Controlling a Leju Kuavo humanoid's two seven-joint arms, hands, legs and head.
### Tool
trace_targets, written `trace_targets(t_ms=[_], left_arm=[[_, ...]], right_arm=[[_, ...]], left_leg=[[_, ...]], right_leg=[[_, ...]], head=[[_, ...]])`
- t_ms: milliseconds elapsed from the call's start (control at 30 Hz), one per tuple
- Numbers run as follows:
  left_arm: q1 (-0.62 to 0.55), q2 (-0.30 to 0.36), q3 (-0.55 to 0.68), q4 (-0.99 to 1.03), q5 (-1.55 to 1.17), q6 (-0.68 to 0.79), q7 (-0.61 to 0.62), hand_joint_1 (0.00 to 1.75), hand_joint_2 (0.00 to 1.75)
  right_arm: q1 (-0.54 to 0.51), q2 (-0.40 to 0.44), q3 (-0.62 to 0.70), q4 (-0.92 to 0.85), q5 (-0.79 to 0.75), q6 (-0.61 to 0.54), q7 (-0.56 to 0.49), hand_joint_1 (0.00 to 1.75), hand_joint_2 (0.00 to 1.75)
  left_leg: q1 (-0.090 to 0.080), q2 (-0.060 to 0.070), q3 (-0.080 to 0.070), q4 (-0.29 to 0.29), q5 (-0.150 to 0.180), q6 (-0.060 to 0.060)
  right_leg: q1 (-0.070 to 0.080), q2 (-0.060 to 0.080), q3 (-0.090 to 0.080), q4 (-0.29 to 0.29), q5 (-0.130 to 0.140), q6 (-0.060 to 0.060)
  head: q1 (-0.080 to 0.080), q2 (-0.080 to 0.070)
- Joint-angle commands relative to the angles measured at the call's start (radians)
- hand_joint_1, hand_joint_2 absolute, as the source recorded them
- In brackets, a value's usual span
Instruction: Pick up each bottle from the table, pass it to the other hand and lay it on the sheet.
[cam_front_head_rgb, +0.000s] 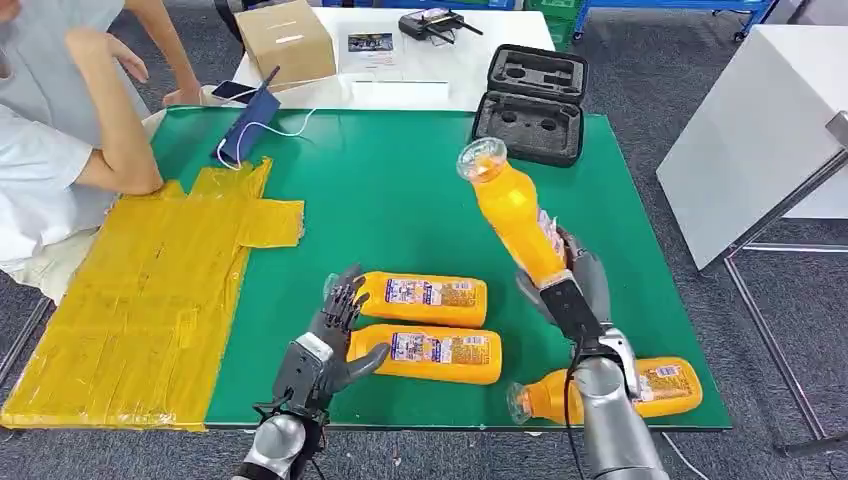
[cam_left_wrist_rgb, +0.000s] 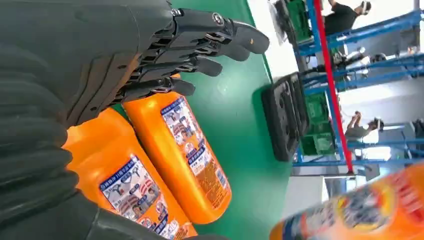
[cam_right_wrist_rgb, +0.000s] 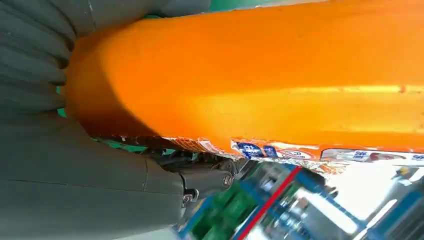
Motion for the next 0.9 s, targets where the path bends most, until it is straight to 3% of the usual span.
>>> trace_targets(t_ms=[33,300,900], left_arm=[[-0.057,0.013,-0.056,-0.040,-0.043,0.043,0.017,0.00,1.75],[-0.102,0.023,-0.104,-0.089,-0.042,0.012,0.040,0.00,1.75],[-0.135,0.033,-0.132,-0.128,-0.026,-0.018,0.062,0.00,1.75]], right_arm=[[0.007,0.100,0.169,-0.010,-0.028,0.030,-0.002,1.69,1.75],[-0.027,0.116,0.239,0.057,-0.036,0.048,0.004,1.71,1.75],[-0.049,0.118,0.234,0.117,-0.038,0.056,0.006,1.66,1.75]], left_leg=[[0.001,0.005,0.002,0.001,-0.002,-0.002],[0.001,0.003,0.003,0.001,-0.002,-0.003],[0.001,0.002,0.005,0.000,-0.002,-0.003]], right_leg=[[0.001,0.005,0.001,0.000,-0.001,-0.002],[0.001,0.004,0.003,0.000,-0.001,-0.002],[0.001,0.003,0.005,-0.001,-0.002,-0.003]], head=[[0.000,0.000],[0.000,0.000],[0.000,0.000]])
